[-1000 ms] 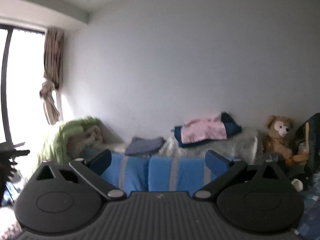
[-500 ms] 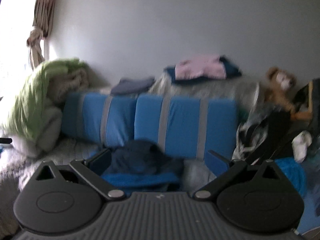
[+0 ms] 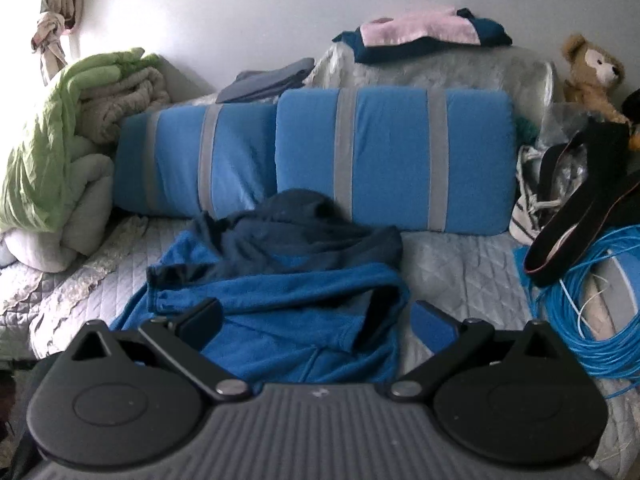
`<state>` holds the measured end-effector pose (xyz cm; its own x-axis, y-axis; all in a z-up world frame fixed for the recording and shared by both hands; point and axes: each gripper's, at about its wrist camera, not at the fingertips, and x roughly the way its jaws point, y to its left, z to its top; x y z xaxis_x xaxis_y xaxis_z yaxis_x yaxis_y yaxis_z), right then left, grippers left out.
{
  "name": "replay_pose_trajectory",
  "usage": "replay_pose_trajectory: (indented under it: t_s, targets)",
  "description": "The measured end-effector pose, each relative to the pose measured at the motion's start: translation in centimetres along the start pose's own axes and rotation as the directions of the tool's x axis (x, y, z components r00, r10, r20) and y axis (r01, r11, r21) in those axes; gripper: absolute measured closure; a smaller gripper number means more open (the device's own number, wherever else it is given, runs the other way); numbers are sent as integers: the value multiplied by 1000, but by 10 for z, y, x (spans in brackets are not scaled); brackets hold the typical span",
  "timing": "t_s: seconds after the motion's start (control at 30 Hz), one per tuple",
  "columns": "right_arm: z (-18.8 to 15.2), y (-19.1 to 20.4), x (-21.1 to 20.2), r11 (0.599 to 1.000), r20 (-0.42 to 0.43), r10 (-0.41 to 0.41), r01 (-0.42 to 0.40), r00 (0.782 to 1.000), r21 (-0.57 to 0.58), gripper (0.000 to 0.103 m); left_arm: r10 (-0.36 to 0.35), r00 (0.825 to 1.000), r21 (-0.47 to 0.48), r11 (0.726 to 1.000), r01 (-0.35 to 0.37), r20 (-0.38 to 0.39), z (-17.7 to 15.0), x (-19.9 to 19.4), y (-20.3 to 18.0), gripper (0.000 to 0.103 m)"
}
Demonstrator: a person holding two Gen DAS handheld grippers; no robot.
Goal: Fold clothes
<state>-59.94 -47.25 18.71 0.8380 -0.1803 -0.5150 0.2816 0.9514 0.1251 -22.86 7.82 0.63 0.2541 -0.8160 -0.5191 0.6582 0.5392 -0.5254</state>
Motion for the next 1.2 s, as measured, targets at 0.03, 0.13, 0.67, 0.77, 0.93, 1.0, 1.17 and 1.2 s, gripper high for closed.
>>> replay_pose_trajectory:
  t_s: [0.03, 0.13, 0.67, 0.77, 0.93, 1.0, 1.17, 1.2]
  targets:
    - [-1, 1, 4, 1000, -5, 6, -6, 1000, -2, 0, 3, 1000, 23, 1000, -3, -8, -4, 4, 2, 13]
    - [-4, 4, 14, 1000, -30, 9, -9, 999, -5, 0, -4, 1000, 64, 998, 6, -20, -18, 15, 9, 23]
    - [-6, 17, 37, 998, -92, -6, 1, 996, -55, 0, -129, 988, -128, 985, 118, -80, -45, 58, 54, 66]
    - [-6, 19, 40, 998, -100, -6, -1, 995, -69, 0, -133, 987, -167, 979, 117, -86, -45, 63, 57, 75]
    - [-1, 15, 42, 999, -96, 3, -7, 995, -43, 0, -103, 990, -201, 976, 82, -99, -40, 61, 54, 81]
    - [1, 9, 40, 1000, -90, 9, -10, 996, -12, 0, -81, 991, -199, 978, 58, -106, -38, 60, 51, 81]
    - [-1, -11, 20, 999, -55, 7, -4, 998, 41, 0, 23, 984, -188, 980, -57, -176, -28, 64, 41, 82]
    - [-3, -16, 15, 999, -49, 4, -2, 999, 49, 0, 38, 980, -184, 980, -74, -193, -25, 66, 39, 82]
